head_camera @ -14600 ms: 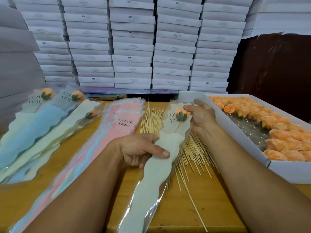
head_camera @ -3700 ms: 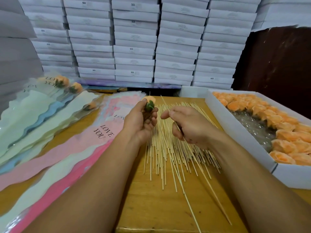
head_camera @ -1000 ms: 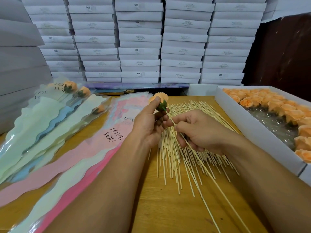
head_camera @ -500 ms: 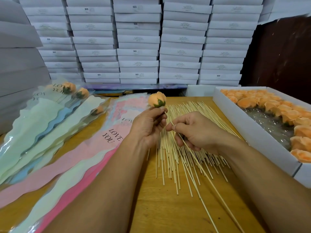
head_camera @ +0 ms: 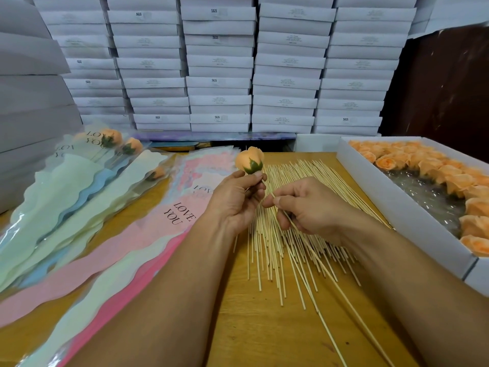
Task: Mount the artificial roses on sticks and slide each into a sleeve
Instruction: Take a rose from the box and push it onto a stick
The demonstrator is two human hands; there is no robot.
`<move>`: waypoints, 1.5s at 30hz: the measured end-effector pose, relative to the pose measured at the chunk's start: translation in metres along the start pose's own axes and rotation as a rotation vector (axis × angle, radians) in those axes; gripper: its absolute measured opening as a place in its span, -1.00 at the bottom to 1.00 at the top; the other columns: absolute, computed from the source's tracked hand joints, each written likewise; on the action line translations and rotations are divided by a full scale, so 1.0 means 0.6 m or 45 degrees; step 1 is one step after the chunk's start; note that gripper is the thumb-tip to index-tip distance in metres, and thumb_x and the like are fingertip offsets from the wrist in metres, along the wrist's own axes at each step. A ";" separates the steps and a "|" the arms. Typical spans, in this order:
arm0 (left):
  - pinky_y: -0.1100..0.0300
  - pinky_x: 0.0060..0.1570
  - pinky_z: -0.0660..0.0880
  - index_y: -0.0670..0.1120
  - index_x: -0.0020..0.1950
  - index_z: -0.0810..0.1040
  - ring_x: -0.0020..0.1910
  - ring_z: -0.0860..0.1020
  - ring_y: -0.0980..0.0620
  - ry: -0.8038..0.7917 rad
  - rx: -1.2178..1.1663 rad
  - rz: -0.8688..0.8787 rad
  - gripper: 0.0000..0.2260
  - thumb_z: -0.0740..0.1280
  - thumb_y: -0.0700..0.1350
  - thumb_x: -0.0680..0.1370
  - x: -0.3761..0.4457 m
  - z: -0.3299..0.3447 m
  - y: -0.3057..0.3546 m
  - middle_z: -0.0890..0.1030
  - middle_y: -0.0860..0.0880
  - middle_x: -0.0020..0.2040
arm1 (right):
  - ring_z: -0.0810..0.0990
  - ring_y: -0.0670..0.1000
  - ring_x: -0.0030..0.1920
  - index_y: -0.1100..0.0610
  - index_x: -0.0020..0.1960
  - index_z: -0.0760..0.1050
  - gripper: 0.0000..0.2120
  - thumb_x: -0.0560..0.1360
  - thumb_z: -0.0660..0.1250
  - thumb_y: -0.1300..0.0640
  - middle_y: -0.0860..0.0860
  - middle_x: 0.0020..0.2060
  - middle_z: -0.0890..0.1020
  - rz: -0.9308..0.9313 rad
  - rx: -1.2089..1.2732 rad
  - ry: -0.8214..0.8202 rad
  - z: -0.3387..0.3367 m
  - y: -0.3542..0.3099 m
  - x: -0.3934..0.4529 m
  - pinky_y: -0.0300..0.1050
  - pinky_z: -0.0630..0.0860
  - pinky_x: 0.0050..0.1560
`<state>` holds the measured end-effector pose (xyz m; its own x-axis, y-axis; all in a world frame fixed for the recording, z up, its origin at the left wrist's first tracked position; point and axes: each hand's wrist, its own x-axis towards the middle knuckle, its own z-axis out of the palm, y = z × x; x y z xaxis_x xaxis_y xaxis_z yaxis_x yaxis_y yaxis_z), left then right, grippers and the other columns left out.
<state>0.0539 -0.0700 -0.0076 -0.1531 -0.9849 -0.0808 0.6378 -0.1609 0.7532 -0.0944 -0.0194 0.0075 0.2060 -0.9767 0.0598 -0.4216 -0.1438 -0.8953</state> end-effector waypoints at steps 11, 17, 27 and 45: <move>0.26 -0.37 0.53 -0.16 0.15 0.56 -0.43 0.53 0.10 -0.012 0.103 0.083 -0.82 0.41 -0.22 0.56 0.000 0.000 -0.006 0.62 -0.10 -0.30 | 0.33 -0.09 -0.59 0.18 0.04 0.65 -0.79 0.66 0.22 0.23 0.05 -0.47 0.58 0.105 0.141 -0.050 -0.003 -0.003 -0.002 -0.27 0.23 -0.64; 0.24 -0.36 0.55 -0.24 0.23 0.57 -0.40 0.62 0.07 0.162 0.092 0.109 -0.66 0.46 -0.09 0.54 0.005 -0.004 -0.006 0.68 -0.15 -0.23 | 0.32 -0.08 -0.60 0.17 0.00 0.66 -0.80 0.66 0.25 0.23 0.07 -0.47 0.59 0.107 0.093 -0.088 -0.002 -0.002 -0.002 -0.26 0.22 -0.63; 0.24 -0.36 0.59 -0.18 0.22 0.53 -0.36 0.67 0.05 0.216 0.030 0.068 -0.78 0.39 -0.23 0.58 0.012 -0.002 -0.009 0.66 -0.19 -0.12 | 0.29 -0.11 -0.63 0.19 -0.05 0.66 -0.78 0.65 0.25 0.27 0.06 -0.50 0.56 0.120 0.114 -0.030 0.004 0.002 0.001 -0.30 0.21 -0.63; 0.04 0.00 0.47 -0.16 0.15 0.48 0.06 0.48 -0.14 0.302 2.528 0.256 -0.81 0.34 -0.12 0.58 0.003 0.063 -0.001 0.51 -0.15 0.09 | 0.37 -0.11 -0.55 0.21 0.06 0.64 -0.78 0.64 0.21 0.22 0.06 -0.43 0.61 0.255 0.365 0.087 -0.021 0.013 0.010 -0.26 0.24 -0.64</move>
<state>0.0250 -0.0690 0.0164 -0.0095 -0.9905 0.1374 -0.9576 0.0485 0.2839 -0.1076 -0.0283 0.0067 0.0810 -0.9908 -0.1085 -0.1810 0.0924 -0.9791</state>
